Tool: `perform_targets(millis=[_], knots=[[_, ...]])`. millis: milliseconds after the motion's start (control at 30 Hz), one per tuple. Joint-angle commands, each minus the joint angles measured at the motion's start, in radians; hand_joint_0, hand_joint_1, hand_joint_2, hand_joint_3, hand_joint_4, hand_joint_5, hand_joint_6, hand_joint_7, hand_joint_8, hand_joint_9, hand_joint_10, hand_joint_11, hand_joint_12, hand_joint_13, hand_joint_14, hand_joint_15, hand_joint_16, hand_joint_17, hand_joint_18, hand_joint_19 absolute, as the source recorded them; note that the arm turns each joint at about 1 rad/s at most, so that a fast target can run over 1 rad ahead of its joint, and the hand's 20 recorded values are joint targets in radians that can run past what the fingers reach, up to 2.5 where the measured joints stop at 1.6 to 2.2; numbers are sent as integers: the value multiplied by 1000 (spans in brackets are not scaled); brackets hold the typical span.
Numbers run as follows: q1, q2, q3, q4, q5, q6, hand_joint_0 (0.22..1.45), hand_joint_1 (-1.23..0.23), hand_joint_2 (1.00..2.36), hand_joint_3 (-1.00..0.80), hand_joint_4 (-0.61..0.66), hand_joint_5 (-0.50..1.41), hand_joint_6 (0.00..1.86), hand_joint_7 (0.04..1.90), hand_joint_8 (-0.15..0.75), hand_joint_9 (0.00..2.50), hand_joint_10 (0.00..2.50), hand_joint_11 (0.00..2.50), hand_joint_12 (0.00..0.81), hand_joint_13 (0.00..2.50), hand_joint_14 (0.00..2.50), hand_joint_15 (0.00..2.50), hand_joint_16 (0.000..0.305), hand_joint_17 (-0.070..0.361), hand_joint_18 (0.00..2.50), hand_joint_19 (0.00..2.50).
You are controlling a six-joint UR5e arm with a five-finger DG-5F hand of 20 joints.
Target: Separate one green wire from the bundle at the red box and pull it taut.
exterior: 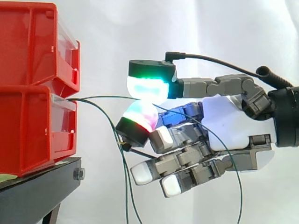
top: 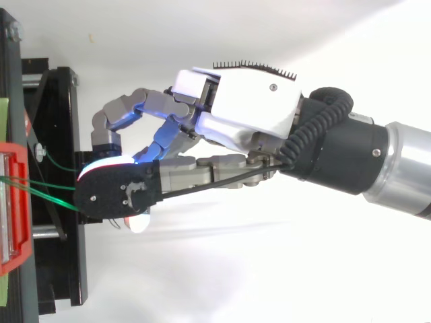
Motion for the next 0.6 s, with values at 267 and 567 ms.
perform_targets(millis=[267,567], knots=[[-3,0,-1,-1,2,-3,626,-777,1019,-113,73,-143,927,1205,295,1093,19,822,396,845,17,462,49,111,837,507],[-4,0,-1,-2,2,-10,561,-609,1002,-476,147,-140,909,1134,291,1117,21,802,390,838,18,451,48,107,813,525]])
